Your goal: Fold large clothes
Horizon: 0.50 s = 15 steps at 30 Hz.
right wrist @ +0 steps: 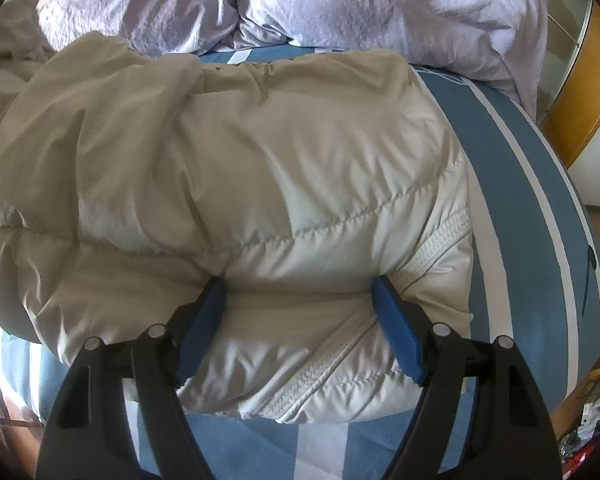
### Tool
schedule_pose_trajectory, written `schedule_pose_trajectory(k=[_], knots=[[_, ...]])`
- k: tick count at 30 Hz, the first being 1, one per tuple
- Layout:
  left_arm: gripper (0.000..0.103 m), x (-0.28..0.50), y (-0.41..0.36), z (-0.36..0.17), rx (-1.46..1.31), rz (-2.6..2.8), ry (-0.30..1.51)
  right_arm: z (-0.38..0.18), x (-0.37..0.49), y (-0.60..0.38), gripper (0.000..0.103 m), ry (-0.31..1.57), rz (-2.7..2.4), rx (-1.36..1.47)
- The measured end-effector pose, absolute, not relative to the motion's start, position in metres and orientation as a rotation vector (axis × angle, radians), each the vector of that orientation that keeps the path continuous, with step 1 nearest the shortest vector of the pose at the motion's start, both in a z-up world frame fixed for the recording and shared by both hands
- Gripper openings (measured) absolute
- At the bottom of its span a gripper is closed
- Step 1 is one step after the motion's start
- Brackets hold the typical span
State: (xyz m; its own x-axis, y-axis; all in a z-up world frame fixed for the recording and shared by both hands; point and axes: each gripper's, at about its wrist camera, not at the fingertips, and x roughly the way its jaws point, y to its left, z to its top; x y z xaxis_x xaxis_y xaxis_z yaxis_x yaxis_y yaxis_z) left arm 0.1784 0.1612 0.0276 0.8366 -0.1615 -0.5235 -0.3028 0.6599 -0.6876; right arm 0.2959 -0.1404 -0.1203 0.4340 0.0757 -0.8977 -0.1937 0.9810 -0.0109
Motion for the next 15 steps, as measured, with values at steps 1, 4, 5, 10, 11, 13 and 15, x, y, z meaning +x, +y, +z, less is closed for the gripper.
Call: schedule_pose_trajectory(k=[1,4,5,10,11,13,15], knots=[[0.03,0.181,0.151,0.032,-0.847,0.067,0.595,-0.12,0.296,-0.14,0.076,1.11,0.168,-0.117],[0.03,0.189,0.124,0.04,-0.802,0.015,0.608,-0.12,0.298,-0.142,0.076,1.111,0.169,-0.113],[0.03,0.193,0.114,0.043,-0.785,-0.005,0.614,-0.121,0.298,-0.142,0.076,1.112,0.17,-0.112],[0.03,0.207,0.065,0.046,-0.696,-0.094,0.656,-0.121,0.299,-0.146,0.076,1.111,0.178,-0.101],[0.03,0.211,0.056,0.045,-0.681,-0.108,0.667,-0.12,0.299,-0.147,0.076,1.111,0.181,-0.097],[0.03,0.217,0.041,0.042,-0.656,-0.131,0.689,-0.12,0.299,-0.148,0.076,1.108,0.186,-0.09],[0.03,0.226,0.027,0.037,-0.635,-0.15,0.711,-0.119,0.298,-0.15,0.076,1.104,0.193,-0.08]])
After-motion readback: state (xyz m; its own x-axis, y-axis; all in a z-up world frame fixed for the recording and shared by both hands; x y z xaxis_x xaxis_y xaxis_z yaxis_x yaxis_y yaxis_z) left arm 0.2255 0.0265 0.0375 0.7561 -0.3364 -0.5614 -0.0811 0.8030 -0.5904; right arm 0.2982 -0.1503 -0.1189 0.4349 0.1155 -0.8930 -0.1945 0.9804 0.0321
